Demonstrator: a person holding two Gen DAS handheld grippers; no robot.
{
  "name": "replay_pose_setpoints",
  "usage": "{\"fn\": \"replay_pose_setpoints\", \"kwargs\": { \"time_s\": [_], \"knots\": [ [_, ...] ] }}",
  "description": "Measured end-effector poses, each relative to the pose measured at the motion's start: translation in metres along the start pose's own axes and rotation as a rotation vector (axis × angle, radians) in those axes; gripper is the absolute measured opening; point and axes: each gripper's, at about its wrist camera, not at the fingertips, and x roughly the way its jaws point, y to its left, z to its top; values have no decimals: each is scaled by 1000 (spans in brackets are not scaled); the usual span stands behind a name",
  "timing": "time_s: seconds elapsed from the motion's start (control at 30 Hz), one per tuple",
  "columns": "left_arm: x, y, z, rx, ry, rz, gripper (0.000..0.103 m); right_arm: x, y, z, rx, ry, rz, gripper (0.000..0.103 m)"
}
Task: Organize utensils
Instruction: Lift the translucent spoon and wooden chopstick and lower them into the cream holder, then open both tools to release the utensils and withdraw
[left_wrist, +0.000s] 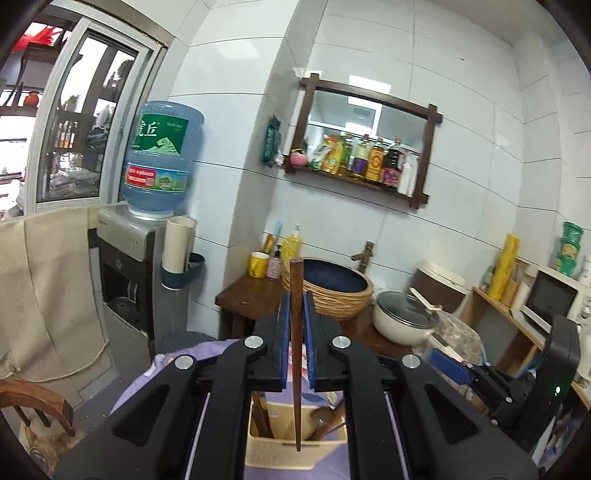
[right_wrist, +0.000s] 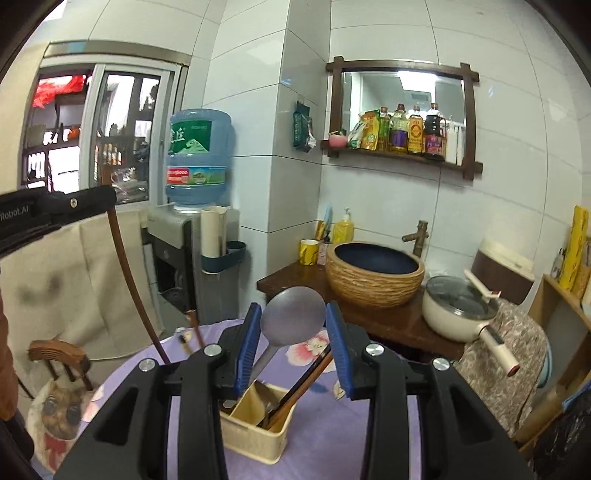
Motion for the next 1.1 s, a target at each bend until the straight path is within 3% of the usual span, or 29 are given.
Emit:
{"fn": "replay_pose_setpoints", "kwargs": {
  "time_s": [0.23, 0.5, 0.67, 0.87, 0.93, 1.03, 1.1],
  "knots": [
    [48, 6, -29, 5, 19, 54, 7, 39, 19, -35, -88, 53, -54, 36],
    [85, 10, -93, 42, 123, 91, 7, 74, 27, -87, -86, 161, -36, 35],
    [100, 14, -123, 54, 177, 95, 7, 81, 33, -103, -102, 172, -38, 36],
    [108, 18, -138, 55, 213, 100, 7, 84, 32, -114, -105, 175, -33, 36],
    [106, 20, -137, 44, 209, 94, 7, 80, 29, -114, -98, 149, -37, 50],
    [93, 21, -131, 45, 183, 84, 9, 67, 26, -111, -78, 105, -33, 59],
    [75, 20, -127, 60, 146, 86, 24, 52, 24, -110, -70, 73, -30, 60]
  ]
}}
